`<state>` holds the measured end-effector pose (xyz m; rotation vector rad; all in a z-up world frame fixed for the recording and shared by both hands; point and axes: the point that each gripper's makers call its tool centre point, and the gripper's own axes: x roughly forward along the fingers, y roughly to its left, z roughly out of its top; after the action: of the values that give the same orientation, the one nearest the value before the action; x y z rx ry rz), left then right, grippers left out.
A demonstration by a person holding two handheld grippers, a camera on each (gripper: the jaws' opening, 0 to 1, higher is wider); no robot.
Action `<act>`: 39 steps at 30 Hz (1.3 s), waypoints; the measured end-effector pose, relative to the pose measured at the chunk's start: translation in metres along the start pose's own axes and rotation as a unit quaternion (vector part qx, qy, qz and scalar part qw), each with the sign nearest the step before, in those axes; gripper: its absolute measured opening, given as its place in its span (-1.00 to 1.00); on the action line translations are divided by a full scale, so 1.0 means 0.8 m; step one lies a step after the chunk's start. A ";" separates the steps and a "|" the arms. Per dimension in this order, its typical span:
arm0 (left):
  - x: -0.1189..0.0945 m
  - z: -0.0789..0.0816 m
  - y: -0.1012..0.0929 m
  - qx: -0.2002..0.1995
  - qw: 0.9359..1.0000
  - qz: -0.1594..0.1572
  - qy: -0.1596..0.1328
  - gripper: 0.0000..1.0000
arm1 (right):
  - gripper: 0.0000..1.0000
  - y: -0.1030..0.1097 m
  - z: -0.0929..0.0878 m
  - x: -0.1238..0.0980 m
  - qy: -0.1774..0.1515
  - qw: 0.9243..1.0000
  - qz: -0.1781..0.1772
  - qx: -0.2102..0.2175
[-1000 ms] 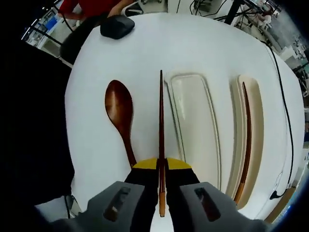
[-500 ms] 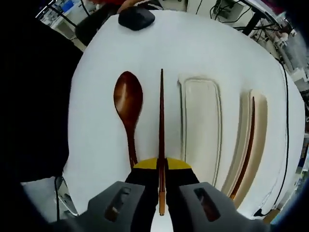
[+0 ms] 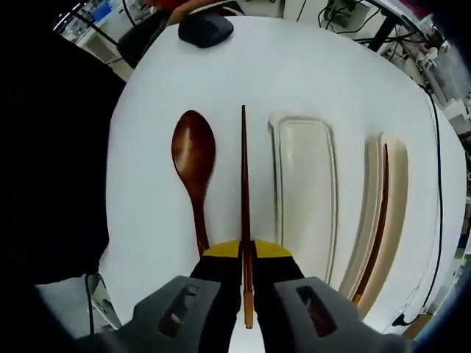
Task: Arrange the utensils inside the cutlery case until each visible utensil rests in its matching compartment.
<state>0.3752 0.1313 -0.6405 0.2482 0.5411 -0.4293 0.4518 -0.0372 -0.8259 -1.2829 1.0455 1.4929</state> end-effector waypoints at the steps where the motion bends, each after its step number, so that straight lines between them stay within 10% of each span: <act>1: 0.001 0.000 0.000 0.003 1.000 0.000 0.000 0.68 | -0.98 0.000 0.000 0.000 0.002 1.000 0.000 -0.004; 39: -0.014 -0.016 0.004 0.009 1.000 0.005 0.016 0.64 | -1.00 0.001 0.002 -0.003 -0.023 0.999 -0.012 0.019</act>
<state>0.3620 0.1424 -0.6448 0.2756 0.5676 -0.4205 0.4507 -0.0365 -0.8231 -1.2258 1.0211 1.4710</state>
